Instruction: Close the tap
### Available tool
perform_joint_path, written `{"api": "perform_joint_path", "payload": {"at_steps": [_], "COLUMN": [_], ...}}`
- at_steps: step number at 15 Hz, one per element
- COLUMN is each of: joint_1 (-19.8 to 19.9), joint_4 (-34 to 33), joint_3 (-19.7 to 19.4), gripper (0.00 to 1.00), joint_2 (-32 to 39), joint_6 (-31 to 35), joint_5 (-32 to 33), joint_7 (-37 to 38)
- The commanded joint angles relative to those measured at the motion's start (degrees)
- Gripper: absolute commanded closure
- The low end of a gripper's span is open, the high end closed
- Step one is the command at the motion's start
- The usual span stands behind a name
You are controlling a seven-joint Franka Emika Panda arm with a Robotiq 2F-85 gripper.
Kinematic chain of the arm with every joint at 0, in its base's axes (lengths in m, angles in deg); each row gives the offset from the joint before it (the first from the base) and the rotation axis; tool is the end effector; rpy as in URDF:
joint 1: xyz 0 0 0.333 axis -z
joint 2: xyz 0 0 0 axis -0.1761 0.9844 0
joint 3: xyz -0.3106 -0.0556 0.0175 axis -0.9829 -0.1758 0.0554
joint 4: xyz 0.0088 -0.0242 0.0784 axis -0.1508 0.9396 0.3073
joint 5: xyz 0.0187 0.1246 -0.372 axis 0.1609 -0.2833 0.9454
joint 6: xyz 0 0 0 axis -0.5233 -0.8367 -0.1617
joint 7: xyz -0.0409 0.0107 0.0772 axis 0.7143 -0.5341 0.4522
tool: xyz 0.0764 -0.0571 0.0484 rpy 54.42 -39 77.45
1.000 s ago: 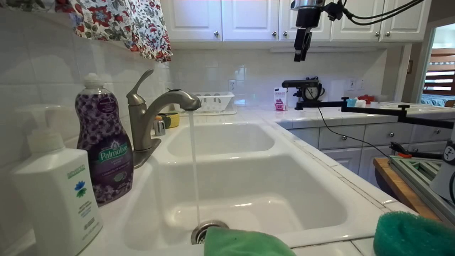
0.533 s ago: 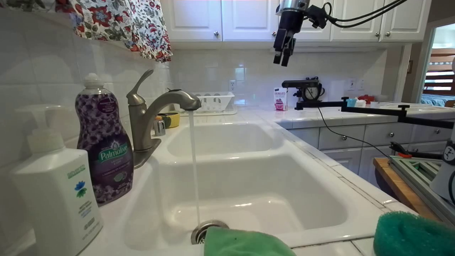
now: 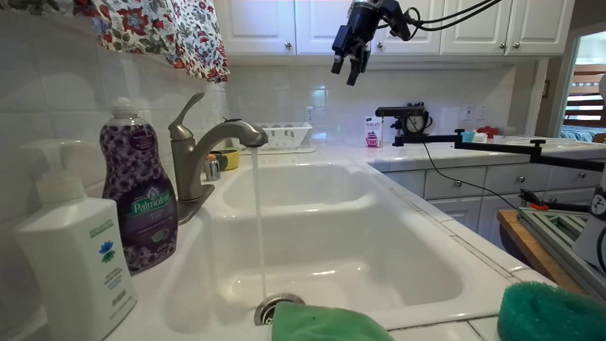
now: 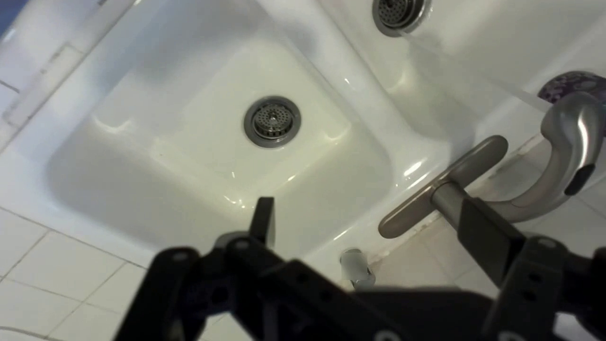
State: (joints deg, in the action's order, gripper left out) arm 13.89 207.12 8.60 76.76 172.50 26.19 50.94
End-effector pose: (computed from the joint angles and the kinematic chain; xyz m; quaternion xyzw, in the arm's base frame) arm 0.5172 -0.1156 0.5247 -0.9734 0.1333 -0.1551 0.1034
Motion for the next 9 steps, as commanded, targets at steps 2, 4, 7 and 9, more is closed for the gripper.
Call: {"api": "perform_joint_path", "payload": {"at_steps": [2,4,7,9], "joint_1": [-0.70,-0.81,-0.54,-0.29], "joint_4": [-7.05,-10.21,-14.72,-18.02], "joint_3": [0.66,1.48,3.09,4.35], "gripper": [0.00,0.00,0.00,0.00], "joint_2": [6.29,9.19,13.22,16.12], "joint_6": [0.51,1.09,1.93,2.61], "joint_5": [-8.55,-12.47,-17.33,-20.59], "joint_7": [-1.19,-1.46,-1.70,-1.77]}}
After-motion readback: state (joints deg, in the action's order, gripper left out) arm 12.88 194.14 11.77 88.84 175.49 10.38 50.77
